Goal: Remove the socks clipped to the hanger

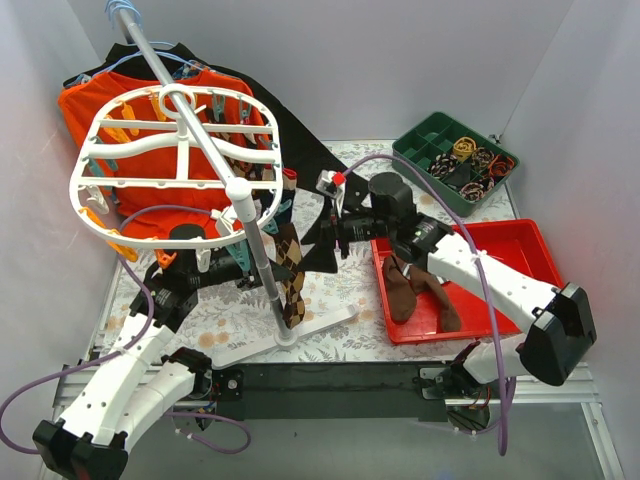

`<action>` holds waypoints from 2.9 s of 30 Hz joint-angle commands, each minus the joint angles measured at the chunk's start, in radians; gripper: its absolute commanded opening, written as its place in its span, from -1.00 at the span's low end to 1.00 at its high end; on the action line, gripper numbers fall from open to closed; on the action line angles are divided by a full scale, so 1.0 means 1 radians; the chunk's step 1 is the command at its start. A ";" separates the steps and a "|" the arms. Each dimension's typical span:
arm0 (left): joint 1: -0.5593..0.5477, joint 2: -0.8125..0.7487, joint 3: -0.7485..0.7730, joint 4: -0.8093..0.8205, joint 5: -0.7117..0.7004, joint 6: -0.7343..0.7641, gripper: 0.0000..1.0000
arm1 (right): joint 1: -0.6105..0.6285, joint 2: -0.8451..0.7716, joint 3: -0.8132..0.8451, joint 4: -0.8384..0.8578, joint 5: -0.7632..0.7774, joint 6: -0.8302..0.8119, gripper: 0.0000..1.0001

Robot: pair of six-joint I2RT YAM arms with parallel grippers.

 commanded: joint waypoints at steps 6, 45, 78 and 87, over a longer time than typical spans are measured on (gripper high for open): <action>-0.002 0.011 0.004 0.013 0.021 0.011 -1.00 | 0.070 -0.106 -0.107 0.042 -0.023 0.021 0.75; -0.002 0.014 0.021 -0.025 -0.012 0.046 -0.30 | 0.020 -0.383 -0.524 0.159 0.457 0.182 -0.97; -0.002 -0.004 -0.015 -0.036 -0.036 0.061 -0.28 | -0.531 -0.574 -0.350 -0.659 0.801 0.064 0.40; -0.003 -0.113 -0.068 -0.045 -0.127 0.000 -0.31 | -0.509 -0.384 -0.100 -0.550 0.580 -0.051 0.65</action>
